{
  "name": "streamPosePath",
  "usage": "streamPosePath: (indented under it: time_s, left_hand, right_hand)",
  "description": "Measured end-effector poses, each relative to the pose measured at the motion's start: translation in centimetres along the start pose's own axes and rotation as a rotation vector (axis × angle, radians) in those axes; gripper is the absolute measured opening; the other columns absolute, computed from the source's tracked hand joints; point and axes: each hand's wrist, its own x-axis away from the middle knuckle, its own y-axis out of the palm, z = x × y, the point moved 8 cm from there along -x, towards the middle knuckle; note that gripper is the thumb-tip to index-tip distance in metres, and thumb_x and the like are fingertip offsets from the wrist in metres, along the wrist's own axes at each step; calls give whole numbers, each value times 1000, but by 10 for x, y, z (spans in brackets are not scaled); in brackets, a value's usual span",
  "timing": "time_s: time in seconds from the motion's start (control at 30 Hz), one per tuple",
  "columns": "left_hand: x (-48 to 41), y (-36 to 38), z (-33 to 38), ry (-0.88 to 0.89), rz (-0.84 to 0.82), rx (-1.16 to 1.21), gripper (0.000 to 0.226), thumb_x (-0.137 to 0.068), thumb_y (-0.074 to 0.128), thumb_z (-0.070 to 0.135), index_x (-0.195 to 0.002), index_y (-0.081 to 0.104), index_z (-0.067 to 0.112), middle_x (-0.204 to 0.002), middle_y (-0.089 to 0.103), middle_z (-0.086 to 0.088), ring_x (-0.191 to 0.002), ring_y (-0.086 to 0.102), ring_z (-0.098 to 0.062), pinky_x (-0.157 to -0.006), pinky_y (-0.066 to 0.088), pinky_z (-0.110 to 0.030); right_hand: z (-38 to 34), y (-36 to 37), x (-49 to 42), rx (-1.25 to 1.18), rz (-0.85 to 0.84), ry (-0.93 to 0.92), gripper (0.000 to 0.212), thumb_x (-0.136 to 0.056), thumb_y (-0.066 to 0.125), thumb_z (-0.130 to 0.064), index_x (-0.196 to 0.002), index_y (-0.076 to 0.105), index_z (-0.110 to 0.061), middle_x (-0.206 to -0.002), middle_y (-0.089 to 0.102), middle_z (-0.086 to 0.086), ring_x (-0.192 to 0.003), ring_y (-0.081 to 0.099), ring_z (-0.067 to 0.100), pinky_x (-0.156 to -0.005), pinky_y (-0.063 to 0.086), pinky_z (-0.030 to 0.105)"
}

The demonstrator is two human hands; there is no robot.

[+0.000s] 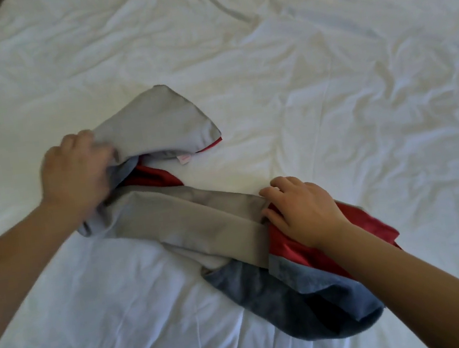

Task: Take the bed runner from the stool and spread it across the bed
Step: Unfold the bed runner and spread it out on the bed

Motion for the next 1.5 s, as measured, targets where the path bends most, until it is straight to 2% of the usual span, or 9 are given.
streamPosePath:
  time_s: [0.1, 0.23, 0.4, 0.5, 0.73, 1.07, 1.3, 1.4, 1.5]
  left_hand:
    - [31, -23, 97, 209, 87, 324, 48, -68, 55, 37, -111, 62, 18, -113, 59, -11, -100, 57, -35, -76, 50, -41]
    - [69, -29, 232, 413, -13, 579, 64, -71, 62, 55, -127, 53, 26, -126, 58, -2, -110, 58, -23, -86, 51, -37]
    - [76, -36, 304, 392, 10, 831, 38, -84, 54, 36, -117, 60, 19, -104, 64, 2, -82, 62, -18, -63, 53, -33]
    - [78, -41, 319, 345, 97, 838, 24, -88, 52, 29, -103, 66, 16, -91, 66, 1, -72, 62, -16, -57, 53, -30]
    - [72, -68, 346, 310, 210, 904, 26, -93, 50, 29, -105, 69, 15, -114, 66, 1, -91, 66, -18, -65, 56, -33]
    - [83, -93, 454, 568, 81, 737, 37, -86, 47, 39, -111, 63, 16, -99, 67, 1, -85, 64, -19, -66, 54, -37]
    - [102, -88, 476, 524, -3, 690, 65, -69, 54, 68, -111, 59, 19, -95, 65, 8, -79, 63, -13, -60, 54, -32]
    - [109, -88, 481, 496, 46, 672, 43, -72, 67, 40, -106, 60, 16, -85, 64, 4, -69, 63, -19, -52, 51, -33]
    - [112, -92, 485, 454, 174, 634, 16, -75, 65, 14, -91, 65, 15, -70, 61, 3, -57, 58, -18, -46, 45, -30]
  right_hand:
    - [3, -6, 8, 27, -16, -54, 39, -94, 33, -42, -114, 57, -20, -105, 58, 1, -94, 56, 22, -69, 50, 35]
    - [21, -7, 28, 43, -58, -74, 42, -90, 39, -42, -123, 54, -20, -120, 55, 3, -101, 57, 25, -67, 53, 37]
    - [40, -7, 46, -25, 5, -37, 34, -89, 50, -26, -122, 55, -18, -105, 58, 5, -84, 58, 23, -64, 50, 33]
    - [48, -12, 54, -68, 57, -46, 26, -86, 54, -21, -110, 61, -15, -91, 57, 4, -80, 55, 23, -59, 44, 29]
    - [123, -42, 96, 18, 156, 84, 24, -79, 61, -11, -102, 66, -12, -88, 57, 10, -80, 57, 32, -59, 48, 36]
    - [290, -22, 231, 198, -68, 543, 25, -77, 64, -10, -101, 64, -14, -87, 46, 5, -84, 53, 29, -59, 46, 34]
    - [250, -33, 226, 0, 212, 398, 32, -90, 52, -32, -119, 63, -22, -126, 56, 9, -106, 57, 32, -77, 50, 39]
    - [217, -32, 206, -39, 131, 225, 49, -87, 50, -48, -132, 50, -28, -129, 53, 0, -112, 54, 23, -83, 47, 35]
    - [211, -12, 189, 40, -16, 203, 47, -85, 57, -36, -130, 46, -29, -117, 53, -3, -107, 53, 20, -77, 52, 34]
